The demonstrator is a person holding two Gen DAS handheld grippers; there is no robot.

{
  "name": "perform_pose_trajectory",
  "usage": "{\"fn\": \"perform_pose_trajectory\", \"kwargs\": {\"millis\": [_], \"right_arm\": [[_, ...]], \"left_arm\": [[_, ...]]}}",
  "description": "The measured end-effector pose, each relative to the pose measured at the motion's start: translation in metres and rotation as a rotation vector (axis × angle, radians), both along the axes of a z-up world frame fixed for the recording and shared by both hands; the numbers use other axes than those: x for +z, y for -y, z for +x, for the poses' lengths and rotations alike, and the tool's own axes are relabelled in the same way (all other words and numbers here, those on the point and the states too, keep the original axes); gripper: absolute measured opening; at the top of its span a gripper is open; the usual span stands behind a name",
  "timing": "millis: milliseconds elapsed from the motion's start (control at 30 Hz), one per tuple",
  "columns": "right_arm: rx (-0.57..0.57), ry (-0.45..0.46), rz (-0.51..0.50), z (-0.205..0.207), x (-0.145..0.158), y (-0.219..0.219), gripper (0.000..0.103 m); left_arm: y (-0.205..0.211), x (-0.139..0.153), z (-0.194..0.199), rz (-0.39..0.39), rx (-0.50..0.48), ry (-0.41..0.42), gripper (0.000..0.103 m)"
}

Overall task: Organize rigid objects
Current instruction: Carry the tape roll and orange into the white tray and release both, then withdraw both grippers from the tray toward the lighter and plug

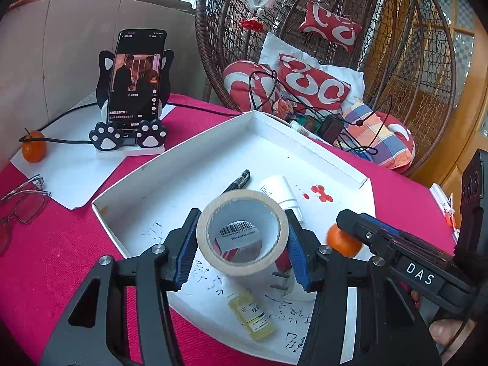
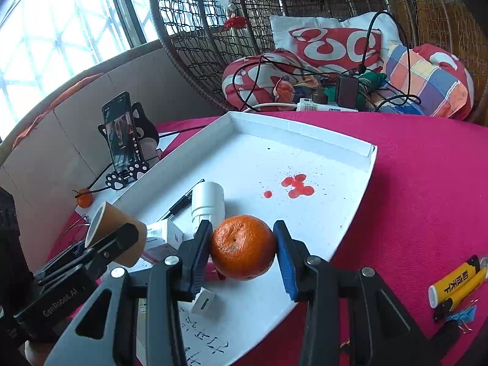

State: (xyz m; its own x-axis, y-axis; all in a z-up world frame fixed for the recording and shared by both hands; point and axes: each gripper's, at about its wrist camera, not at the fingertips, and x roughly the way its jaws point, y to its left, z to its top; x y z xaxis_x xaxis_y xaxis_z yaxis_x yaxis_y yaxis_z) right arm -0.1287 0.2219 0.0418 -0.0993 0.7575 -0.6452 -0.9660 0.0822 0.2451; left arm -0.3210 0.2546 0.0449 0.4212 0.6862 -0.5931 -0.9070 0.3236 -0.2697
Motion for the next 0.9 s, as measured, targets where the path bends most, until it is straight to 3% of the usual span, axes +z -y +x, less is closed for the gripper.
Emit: {"fn": "perform_pose_trajectory", "kwargs": {"millis": [67, 100, 167, 233, 400, 900], "right_arm": [[0.015, -0.004, 0.007, -0.002, 0.0, 0.001, 0.054], [0.013, -0.001, 0.018, -0.003, 0.001, 0.003, 0.074], [-0.018, 0.012, 0.05, 0.002, 0.004, 0.009, 0.086], [-0.046, 0.001, 0.071, 0.009, 0.007, 0.018, 0.103], [-0.126, 0.049, 0.143, 0.017, 0.021, 0.042, 0.103], [-0.155, 0.078, 0.198, 0.019, 0.034, 0.081, 0.103]], "left_arm": [[0.001, 0.005, -0.001, 0.029, 0.007, -0.007, 0.068], [0.001, 0.008, -0.004, 0.043, 0.027, -0.007, 0.083], [0.002, 0.015, -0.012, 0.081, 0.059, 0.014, 0.103], [0.007, 0.023, -0.018, 0.124, 0.1, 0.011, 0.103], [0.016, 0.036, -0.02, 0.178, 0.15, -0.009, 0.103], [0.038, 0.049, 0.003, 0.206, 0.104, -0.072, 0.103]]}}
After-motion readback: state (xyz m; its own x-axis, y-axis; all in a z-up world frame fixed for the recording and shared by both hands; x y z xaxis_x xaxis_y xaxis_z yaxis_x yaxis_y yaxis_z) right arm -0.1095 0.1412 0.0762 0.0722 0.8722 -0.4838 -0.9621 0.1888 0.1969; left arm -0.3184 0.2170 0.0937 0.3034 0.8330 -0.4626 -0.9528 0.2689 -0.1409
